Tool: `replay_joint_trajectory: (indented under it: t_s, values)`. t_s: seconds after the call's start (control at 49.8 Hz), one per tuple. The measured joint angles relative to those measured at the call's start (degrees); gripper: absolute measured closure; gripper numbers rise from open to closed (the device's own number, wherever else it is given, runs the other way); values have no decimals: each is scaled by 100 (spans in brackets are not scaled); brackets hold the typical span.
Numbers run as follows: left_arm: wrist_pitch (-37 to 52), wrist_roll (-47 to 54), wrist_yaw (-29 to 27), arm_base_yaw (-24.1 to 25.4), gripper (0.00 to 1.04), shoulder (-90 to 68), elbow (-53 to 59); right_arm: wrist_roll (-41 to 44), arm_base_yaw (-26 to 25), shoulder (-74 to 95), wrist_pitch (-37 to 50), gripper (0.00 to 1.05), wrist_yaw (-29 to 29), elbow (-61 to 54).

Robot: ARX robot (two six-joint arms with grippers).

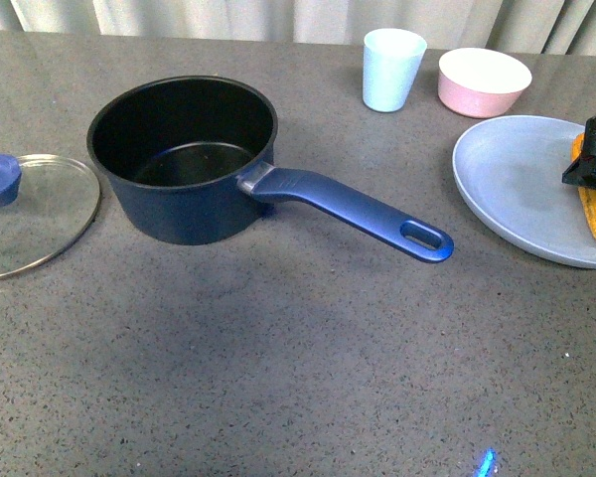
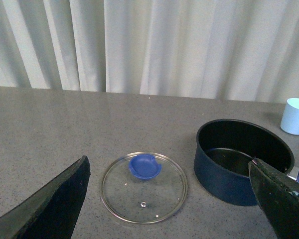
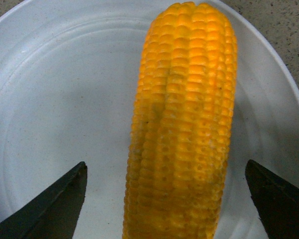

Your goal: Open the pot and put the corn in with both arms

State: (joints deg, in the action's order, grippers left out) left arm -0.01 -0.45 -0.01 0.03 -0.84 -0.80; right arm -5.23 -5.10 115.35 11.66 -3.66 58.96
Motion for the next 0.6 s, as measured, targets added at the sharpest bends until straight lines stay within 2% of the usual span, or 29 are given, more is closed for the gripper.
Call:
replay_joint_trajectory:
  t_s: [0.241, 0.321, 0.441, 0.602]
  values:
    - [0, 0, 0, 0, 9, 0, 0, 0, 35, 118, 90, 60, -66, 20]
    - [0, 0, 0, 0, 9, 0, 0, 2, 33, 90, 144, 71, -177, -48]
    - [0, 0, 0, 0, 9, 0, 0, 2, 33, -293, 170, 81, -525, -354]
    - [0, 0, 0, 0, 9, 0, 0, 2, 249, -1154, 162, 86, -839, -638]
